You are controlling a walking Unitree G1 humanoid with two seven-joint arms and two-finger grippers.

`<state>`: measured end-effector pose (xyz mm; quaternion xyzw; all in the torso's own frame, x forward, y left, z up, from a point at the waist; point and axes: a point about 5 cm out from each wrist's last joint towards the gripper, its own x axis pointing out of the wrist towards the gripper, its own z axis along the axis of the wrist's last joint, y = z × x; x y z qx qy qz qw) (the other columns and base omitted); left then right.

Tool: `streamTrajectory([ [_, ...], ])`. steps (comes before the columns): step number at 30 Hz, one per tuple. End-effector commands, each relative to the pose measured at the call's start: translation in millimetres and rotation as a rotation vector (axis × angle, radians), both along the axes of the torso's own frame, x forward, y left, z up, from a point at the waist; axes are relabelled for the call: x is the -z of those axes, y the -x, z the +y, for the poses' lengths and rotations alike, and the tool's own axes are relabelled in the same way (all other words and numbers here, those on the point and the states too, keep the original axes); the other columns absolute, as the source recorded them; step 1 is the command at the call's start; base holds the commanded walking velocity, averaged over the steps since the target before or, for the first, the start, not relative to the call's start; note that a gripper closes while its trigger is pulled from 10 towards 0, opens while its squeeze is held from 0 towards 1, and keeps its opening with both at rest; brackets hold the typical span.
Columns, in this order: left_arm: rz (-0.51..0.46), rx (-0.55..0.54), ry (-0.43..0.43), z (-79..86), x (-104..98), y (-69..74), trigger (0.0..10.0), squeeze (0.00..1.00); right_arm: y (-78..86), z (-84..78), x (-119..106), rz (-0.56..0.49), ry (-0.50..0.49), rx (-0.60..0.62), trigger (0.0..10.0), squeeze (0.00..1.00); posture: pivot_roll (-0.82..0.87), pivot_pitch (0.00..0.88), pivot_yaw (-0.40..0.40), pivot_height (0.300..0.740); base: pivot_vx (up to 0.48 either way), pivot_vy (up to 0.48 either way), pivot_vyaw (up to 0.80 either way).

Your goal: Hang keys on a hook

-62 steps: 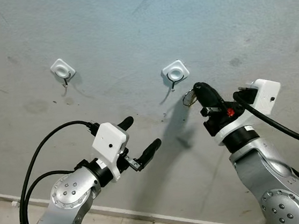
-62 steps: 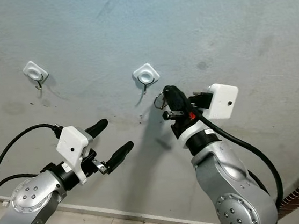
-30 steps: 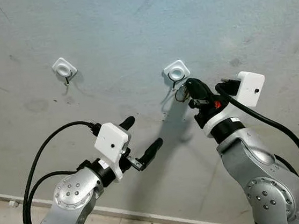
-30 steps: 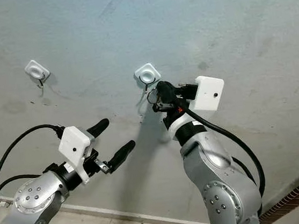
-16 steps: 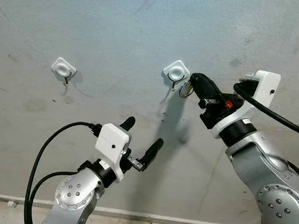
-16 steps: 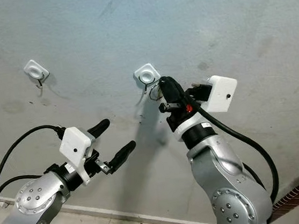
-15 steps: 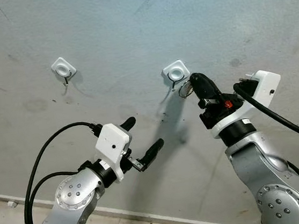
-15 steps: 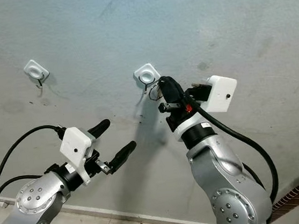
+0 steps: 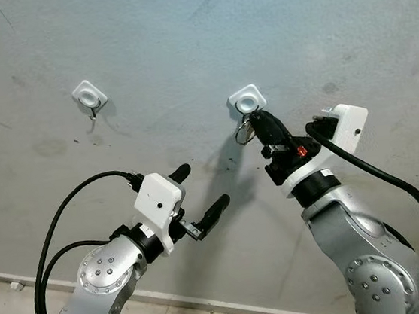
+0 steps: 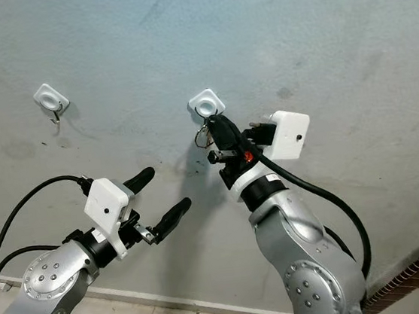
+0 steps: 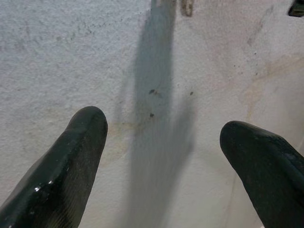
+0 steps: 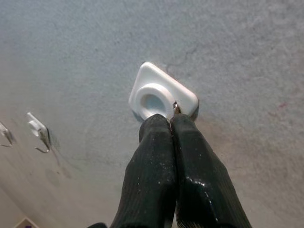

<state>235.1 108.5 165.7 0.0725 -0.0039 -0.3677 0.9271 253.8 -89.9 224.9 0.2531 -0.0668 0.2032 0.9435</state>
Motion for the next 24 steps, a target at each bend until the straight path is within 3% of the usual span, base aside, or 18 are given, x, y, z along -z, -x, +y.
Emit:
streamTrajectory([
  [1,-0.009,0.004,-0.009,-1.6,0,-1.2,10.0,0.00,-0.7,4.6,-4,-0.015,-0.026,-0.004,10.0,0.00,0.24,0.000,-0.061,0.740,0.000,0.000,0.00],
  [6,-0.010,0.000,-0.011,-0.6,0,-1.2,10.0,0.00,-6.1,5.8,-2,-0.024,0.013,0.023,10.0,0.00,0.24,0.000,-0.061,0.740,0.000,0.000,0.00],
  [16,-0.011,-0.003,-0.013,0.0,-1,-0.4,10.0,0.00,-13.3,-10.2,1,-0.017,0.038,0.156,10.0,0.00,0.24,0.000,-0.060,0.740,0.000,0.000,0.00],
  [24,-0.009,0.003,-0.012,-0.4,0,-0.9,10.0,0.00,-0.7,-5.6,-9,-0.078,-0.006,0.052,10.0,0.00,0.24,0.000,-0.056,0.740,0.000,0.000,0.00],
])
